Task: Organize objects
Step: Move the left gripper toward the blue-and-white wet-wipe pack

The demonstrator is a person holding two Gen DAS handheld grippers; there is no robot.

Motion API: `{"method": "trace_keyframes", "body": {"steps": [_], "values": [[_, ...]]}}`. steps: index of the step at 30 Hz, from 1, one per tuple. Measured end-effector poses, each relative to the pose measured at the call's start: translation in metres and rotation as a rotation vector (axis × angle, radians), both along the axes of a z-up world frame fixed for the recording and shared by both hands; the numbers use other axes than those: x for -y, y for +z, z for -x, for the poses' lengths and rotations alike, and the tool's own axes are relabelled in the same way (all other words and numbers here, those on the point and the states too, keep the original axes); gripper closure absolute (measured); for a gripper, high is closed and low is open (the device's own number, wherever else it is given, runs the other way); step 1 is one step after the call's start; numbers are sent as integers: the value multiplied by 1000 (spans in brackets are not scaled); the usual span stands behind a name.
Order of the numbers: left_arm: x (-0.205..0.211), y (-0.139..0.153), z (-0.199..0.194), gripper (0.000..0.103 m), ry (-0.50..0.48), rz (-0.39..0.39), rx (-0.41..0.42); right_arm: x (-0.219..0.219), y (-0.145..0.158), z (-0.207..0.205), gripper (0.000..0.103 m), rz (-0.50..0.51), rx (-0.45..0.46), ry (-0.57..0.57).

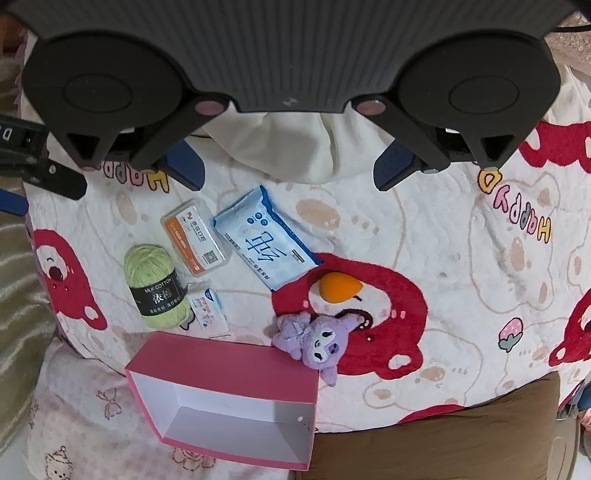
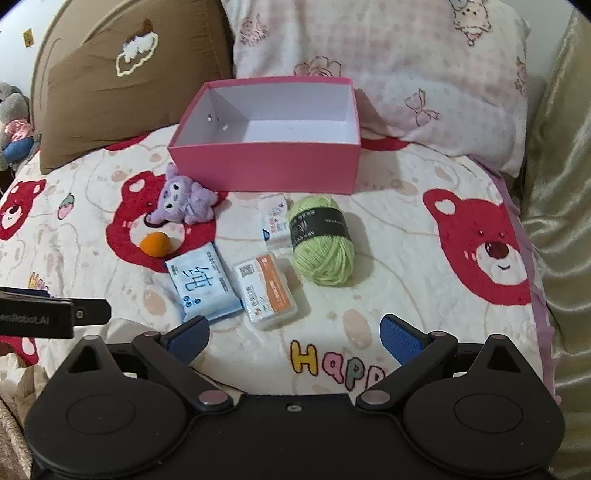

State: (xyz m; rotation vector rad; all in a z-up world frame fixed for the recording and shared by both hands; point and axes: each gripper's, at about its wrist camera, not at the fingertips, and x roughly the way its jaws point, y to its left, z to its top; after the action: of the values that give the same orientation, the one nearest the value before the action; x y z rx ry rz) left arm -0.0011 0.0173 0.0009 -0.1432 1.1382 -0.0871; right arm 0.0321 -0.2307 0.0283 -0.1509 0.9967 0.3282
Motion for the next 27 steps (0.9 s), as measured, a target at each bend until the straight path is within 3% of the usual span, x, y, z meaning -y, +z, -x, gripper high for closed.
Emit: {"method": "trace_keyframes", "body": {"steps": [12, 27], "values": [[26, -3, 6, 4, -29, -50, 24, 4, 1, 1, 3, 6, 14, 11], [5, -6, 10, 4, 37, 24, 21, 9, 9, 9, 3, -17, 18, 25]]}}
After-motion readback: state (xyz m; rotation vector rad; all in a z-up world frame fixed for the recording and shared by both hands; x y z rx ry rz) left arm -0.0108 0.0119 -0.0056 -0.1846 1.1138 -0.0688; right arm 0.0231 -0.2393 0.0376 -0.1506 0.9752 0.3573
